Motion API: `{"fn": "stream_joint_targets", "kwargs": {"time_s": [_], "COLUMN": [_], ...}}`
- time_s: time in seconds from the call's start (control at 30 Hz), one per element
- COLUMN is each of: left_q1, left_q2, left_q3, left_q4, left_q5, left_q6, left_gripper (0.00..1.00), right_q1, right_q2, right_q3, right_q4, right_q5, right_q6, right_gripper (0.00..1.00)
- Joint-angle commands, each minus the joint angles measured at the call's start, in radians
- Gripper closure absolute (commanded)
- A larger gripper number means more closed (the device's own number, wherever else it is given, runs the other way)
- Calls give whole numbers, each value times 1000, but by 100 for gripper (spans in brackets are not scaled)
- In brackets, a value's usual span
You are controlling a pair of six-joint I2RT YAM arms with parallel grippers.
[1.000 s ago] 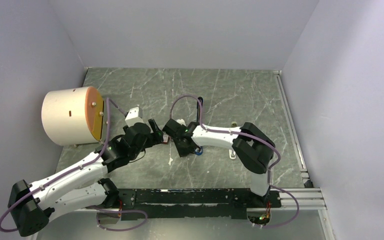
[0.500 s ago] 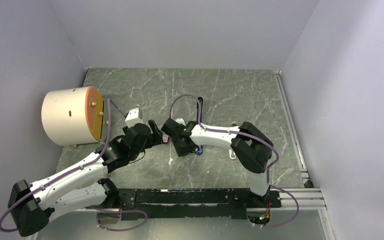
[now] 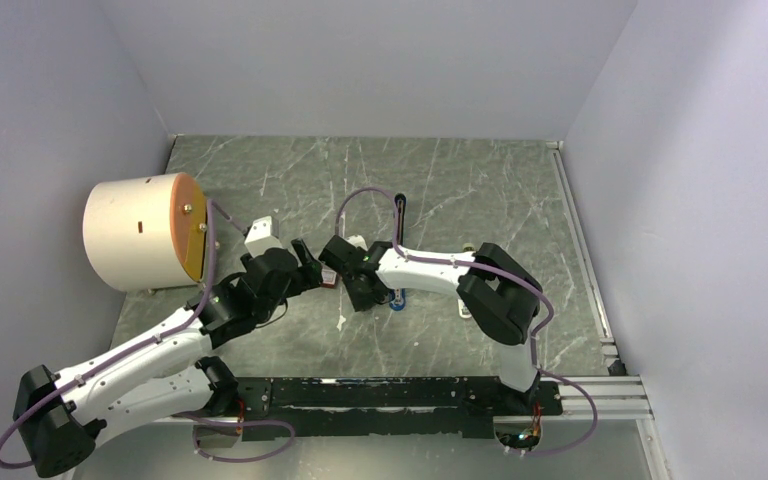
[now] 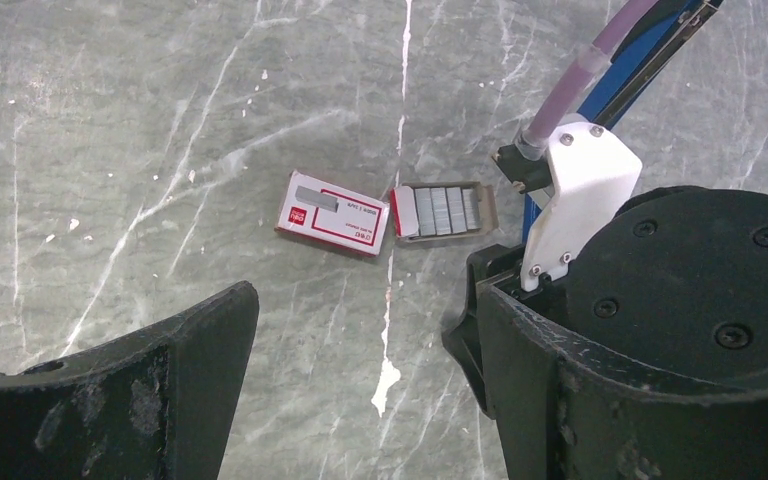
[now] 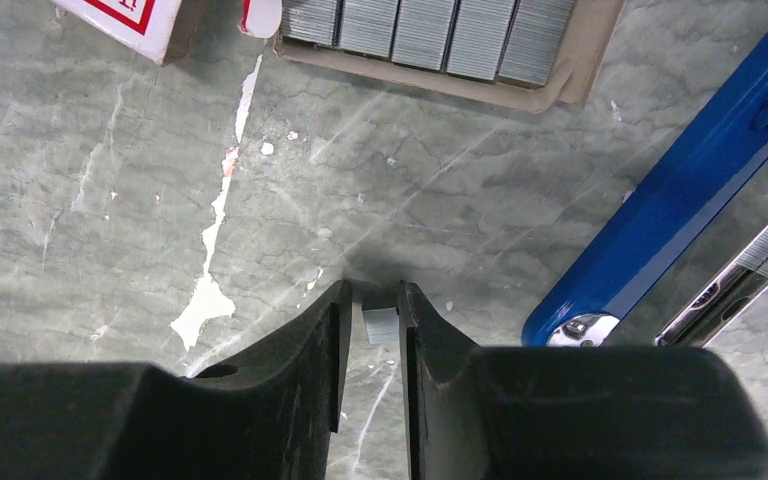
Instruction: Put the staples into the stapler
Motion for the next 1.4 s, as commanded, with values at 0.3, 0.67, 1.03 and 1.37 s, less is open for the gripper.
{"fn": "stream_joint_targets", "kwargs": {"time_s": [0.3, 0.67, 1.03, 1.37], "left_q1": [6, 7, 8, 8], "left_q2": [1, 11, 17, 8], "left_q3": [-10, -1, -4, -4], "left_q4": [-2, -4, 4, -5], "left_q5": [-17, -14, -9, -9], "left_q6": [-8, -3, -1, -4], "left_gripper": [15, 15, 15, 15], "right_q1": [5, 5, 5, 2], "right_q2": [10, 18, 12, -74], "right_q3": [-7, 1, -18, -43], "right_q4": [-34, -40, -32, 22], "right_q5": [-19, -26, -48, 93], "right_q6": [-56, -41, -32, 1], "right_gripper": [72, 69, 78, 80]}}
